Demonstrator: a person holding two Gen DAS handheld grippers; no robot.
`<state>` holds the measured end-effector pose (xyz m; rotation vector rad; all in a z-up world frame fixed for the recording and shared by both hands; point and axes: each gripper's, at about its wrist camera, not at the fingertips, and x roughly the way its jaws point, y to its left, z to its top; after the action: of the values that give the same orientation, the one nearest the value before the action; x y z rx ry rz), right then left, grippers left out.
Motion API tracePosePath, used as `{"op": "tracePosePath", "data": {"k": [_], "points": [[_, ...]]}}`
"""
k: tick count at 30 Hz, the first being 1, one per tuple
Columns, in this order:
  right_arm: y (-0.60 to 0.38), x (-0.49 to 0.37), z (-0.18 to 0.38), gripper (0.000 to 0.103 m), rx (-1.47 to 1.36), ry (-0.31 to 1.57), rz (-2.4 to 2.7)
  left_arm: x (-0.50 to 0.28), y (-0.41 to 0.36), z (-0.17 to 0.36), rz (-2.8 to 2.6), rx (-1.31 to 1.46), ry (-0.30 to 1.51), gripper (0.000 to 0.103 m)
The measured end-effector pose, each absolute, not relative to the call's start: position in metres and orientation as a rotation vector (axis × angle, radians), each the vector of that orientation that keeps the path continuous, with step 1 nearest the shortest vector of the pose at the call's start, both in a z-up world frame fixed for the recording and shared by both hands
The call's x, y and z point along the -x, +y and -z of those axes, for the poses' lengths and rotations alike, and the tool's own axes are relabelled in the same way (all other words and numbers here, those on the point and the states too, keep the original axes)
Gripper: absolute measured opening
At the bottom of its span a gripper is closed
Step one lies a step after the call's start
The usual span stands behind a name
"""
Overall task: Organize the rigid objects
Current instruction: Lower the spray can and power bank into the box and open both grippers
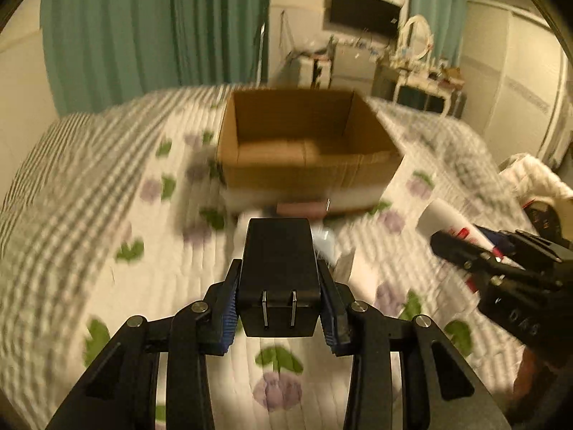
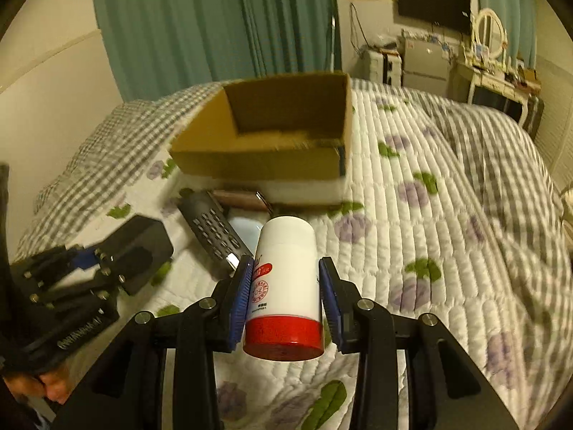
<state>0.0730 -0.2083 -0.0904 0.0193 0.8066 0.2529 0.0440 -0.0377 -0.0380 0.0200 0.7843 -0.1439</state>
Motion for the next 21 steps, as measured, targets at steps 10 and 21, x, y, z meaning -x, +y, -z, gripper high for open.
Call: {"op": "tracePosePath", "data": {"k": [10,21], "points": [[-0.194,-0.130,0.005,0.036,0.061,0.634,-0.259,-0.137,-0.041,-0.028,0.150,-0.037,0.646,0.038],[-0.195,-0.234,0.023,0.036,0.047,0.644,-0.222,-0.246,-0.062,0.024,0.158,-0.117,0.729,0.039]]}}
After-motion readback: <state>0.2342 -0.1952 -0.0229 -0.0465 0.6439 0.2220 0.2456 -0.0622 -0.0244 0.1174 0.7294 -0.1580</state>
